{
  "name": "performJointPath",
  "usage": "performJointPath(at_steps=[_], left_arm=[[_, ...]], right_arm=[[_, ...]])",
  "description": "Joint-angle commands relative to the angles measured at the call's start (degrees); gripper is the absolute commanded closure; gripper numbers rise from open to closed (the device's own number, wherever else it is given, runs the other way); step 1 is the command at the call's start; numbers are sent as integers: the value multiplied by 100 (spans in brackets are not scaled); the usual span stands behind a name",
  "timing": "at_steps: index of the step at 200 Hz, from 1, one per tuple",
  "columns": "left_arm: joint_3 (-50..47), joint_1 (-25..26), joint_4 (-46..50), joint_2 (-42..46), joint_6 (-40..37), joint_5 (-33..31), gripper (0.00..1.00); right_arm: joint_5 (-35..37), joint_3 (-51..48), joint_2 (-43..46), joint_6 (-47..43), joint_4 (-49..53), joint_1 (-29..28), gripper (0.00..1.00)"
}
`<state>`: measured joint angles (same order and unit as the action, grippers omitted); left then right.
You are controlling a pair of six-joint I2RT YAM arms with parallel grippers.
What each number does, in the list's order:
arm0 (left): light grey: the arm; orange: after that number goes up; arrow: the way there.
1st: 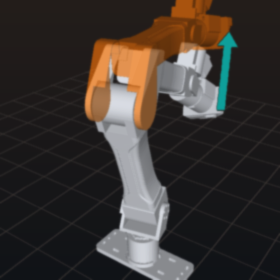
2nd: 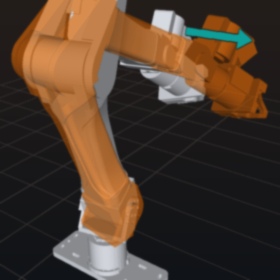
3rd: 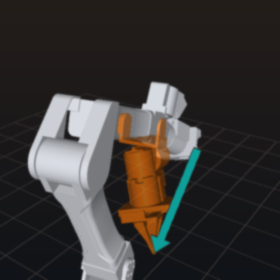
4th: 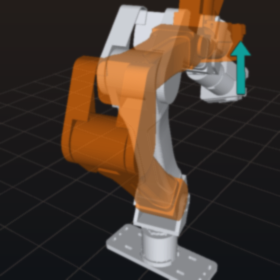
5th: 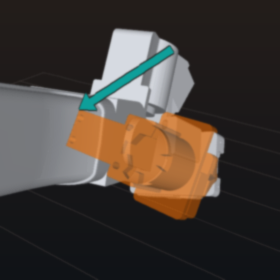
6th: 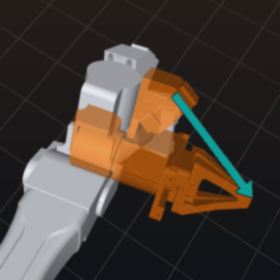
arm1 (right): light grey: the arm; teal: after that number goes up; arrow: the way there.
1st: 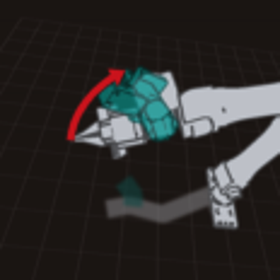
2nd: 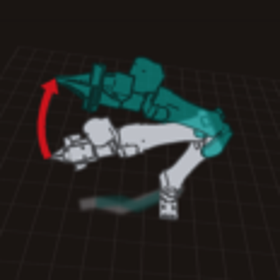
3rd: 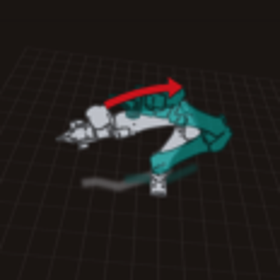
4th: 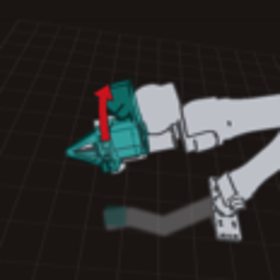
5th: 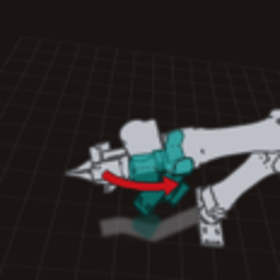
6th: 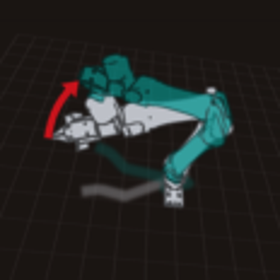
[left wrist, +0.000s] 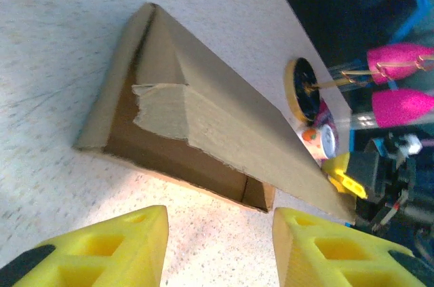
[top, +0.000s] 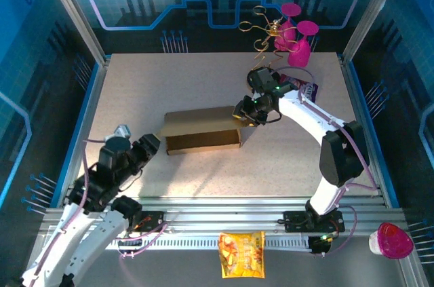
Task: Fold the paper box
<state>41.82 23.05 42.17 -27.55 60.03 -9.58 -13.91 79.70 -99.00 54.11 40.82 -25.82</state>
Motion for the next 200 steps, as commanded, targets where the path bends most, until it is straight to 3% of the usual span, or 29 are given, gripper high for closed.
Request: performJointPath(at_steps=[1, 18, 33, 51, 66, 105, 158, 200], left_arm=[[946, -11, 1499, -768, 344, -557, 52], [1307, -200, 1304, -1540, -107, -406, 41], [1332, -719, 895, -2167, -380, 197, 36], [998, -1556, 117, -2736, -487, 1229, 35], [772, -1865, -468, -3223, -676, 1668, 35], [297, -1816, -1385, -4174, -983, 2399, 39], [-1012, -1781, -1896, -3959, -836, 2421, 50], [-983, -1786, -1807, -3763, -1092, 2325, 51]], right_arm=[[86, -51, 2, -126, -25, -63, 57], [134, -75, 4, -186, -21, -65, 57], [137, -109, -9, -203, -38, -63, 57], [141, -159, -34, -225, -112, -72, 57], [143, -199, -68, -205, -219, -74, 57], [204, -248, -203, -466, -294, -76, 53], [101, -732, -378, -1065, -428, 168, 50], [22, -652, -315, -1595, -366, 296, 44]])
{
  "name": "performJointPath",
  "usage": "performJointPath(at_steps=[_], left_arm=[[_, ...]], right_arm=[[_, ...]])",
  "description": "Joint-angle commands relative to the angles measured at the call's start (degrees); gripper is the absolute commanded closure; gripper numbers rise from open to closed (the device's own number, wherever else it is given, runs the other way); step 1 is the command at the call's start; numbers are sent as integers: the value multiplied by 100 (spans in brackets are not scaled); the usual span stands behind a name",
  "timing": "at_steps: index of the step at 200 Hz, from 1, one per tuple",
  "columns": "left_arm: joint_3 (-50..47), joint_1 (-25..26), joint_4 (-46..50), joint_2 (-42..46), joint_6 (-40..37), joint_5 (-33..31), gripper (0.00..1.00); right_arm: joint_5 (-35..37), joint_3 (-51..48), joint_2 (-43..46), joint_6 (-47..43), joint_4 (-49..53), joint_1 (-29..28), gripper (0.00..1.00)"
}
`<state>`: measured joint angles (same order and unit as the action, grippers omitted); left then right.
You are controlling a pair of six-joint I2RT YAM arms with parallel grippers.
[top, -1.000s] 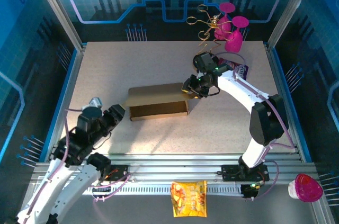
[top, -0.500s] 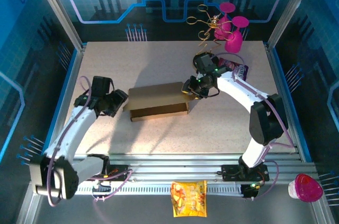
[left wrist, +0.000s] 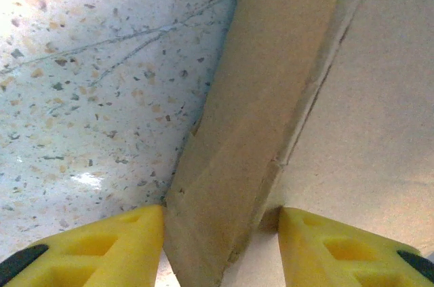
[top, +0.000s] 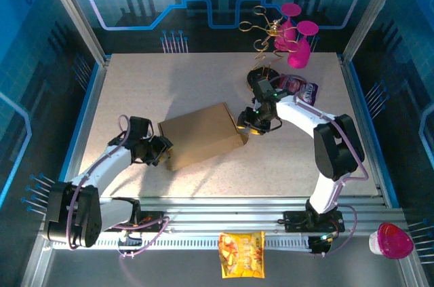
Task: Fold the paper box
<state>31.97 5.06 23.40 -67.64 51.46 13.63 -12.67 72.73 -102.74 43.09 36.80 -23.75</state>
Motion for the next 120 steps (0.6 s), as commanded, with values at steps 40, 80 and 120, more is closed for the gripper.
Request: performJointPath(at_steps=[40, 80, 120], left_arm=[[466, 4, 541, 342, -613, -79, 58], [671, -16, 1035, 449, -1070, -302, 62], [740, -49, 981, 40, -1240, -332, 70]], right_arm=[[-295, 186, 132, -1069, 96, 293, 40], [-263, 286, 226, -1602, 350, 446, 40], [-403, 215, 318, -1609, 322, 507, 41]])
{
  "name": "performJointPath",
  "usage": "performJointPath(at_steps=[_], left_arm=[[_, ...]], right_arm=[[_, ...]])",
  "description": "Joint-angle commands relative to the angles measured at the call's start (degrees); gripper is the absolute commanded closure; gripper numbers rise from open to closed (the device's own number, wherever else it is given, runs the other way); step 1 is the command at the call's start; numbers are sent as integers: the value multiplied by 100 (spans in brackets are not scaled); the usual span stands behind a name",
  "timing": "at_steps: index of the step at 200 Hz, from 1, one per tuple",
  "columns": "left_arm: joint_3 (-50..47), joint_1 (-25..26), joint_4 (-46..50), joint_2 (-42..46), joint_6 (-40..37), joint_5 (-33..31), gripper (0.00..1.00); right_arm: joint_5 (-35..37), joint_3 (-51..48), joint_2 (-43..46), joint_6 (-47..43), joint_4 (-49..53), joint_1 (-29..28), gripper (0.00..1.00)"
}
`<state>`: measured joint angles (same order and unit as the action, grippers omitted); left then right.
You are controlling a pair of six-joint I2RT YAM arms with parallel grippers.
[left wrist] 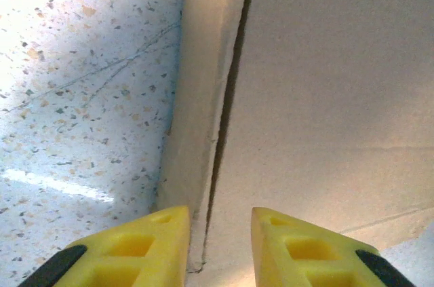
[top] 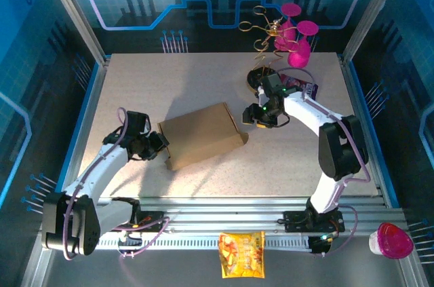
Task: Fold the paper box
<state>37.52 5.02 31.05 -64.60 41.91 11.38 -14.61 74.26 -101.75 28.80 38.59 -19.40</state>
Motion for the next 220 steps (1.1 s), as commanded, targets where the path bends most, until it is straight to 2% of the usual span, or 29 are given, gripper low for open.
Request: performJointPath(at_steps=[1, 31, 92, 172, 189, 205, 220], left_arm=[[190, -45, 212, -282, -291, -104, 70], [309, -54, -88, -552, -353, -117, 71], [598, -53, 46, -1105, -724, -324, 80], [667, 14, 46, -1551, -849, -372, 82], [711, 82, 58, -1669, -869, -402, 87], [759, 114, 118, -1677, -890, -425, 100], [855, 114, 214, -1576, -963, -364, 100]], right_arm=[[-213, 62, 223, -176, 141, 70, 41], [-340, 71, 235, -120, 96, 69, 42], [-410, 181, 183, -137, 140, 68, 42], [-502, 295, 64, -34, 87, 33, 43], [-505, 291, 51, 3, 70, 32, 43], [-552, 258, 59, 21, 20, 41, 42], [-772, 159, 85, 27, -151, 116, 38]])
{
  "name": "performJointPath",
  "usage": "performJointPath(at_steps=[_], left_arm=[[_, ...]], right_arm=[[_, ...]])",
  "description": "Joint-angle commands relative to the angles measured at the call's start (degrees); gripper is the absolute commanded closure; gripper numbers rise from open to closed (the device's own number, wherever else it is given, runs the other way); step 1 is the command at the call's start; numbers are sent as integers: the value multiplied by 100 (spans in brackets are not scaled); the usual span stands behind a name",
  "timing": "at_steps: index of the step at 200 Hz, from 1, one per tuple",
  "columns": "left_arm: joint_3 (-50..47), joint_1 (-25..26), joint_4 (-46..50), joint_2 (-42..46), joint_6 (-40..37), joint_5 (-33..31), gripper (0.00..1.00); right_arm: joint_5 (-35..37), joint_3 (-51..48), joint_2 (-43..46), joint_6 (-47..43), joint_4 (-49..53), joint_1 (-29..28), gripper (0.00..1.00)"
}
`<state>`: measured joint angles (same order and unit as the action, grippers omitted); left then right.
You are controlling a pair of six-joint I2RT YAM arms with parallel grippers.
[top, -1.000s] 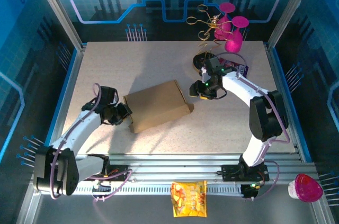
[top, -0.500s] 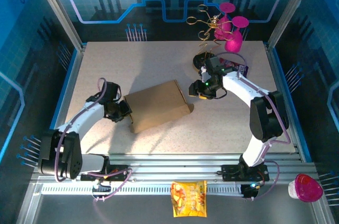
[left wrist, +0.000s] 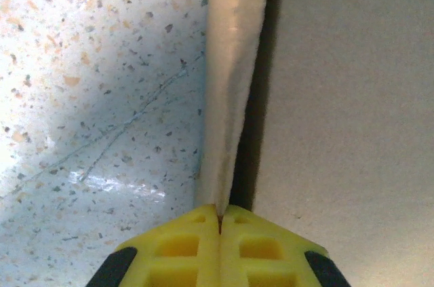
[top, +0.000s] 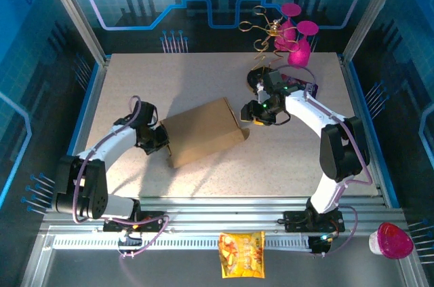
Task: Fold the paper box
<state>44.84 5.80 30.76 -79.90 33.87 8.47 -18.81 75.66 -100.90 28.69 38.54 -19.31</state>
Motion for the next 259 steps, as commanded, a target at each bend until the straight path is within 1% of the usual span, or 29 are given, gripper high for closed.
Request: performJointPath(at_steps=[1, 15, 27, 43, 48, 70, 92, 125, 146, 159, 172, 214, 242, 259], left_arm=[[127, 40, 248, -36, -169, -65, 100], [298, 27, 386, 112, -387, 129, 100], [512, -15, 545, 184, -617, 436, 100], [775, -48, 762, 161, -956, 837, 100], [837, -61, 834, 136, -1032, 899, 100], [956, -145, 958, 21, -1197, 1223, 100], [958, -253, 893, -23, -1123, 1494, 100], [1065, -352, 947, -106, -1091, 1772, 100], [1119, -361, 1029, -207, -1154, 1957, 100], [1099, -361, 1027, -249, -1166, 2040, 100], [1084, -363, 995, -279, -1137, 2120, 100], [1060, -378, 779, -350, -981, 2240, 100], [1036, -378, 609, -432, -851, 2360, 100], [1025, -378, 503, -471, -786, 2425, 100]], right_arm=[[-369, 15, 4, 35, -164, 114, 37], [-685, -42, 38, 9, -312, 245, 31], [-991, -10, 24, -63, -340, 349, 25], [-1261, 193, -80, -259, -106, 426, 20], [-1318, 262, -136, -348, -8, 435, 17], [-1635, 415, -405, -590, 266, 433, 14], [-1877, 248, -551, -621, 262, 481, 13], [-1862, -166, -433, -756, 272, 707, 13], [-2415, -458, -340, -709, -39, 920, 12], [-2796, -469, -395, -685, -155, 927, 11], [-3021, -475, -454, -576, -283, 872, 11], [-3193, -658, -620, -303, -500, 835, 13], [-3532, -873, -605, 226, -1080, 815, 14], [-3611, -877, -617, 447, -1256, 770, 17]])
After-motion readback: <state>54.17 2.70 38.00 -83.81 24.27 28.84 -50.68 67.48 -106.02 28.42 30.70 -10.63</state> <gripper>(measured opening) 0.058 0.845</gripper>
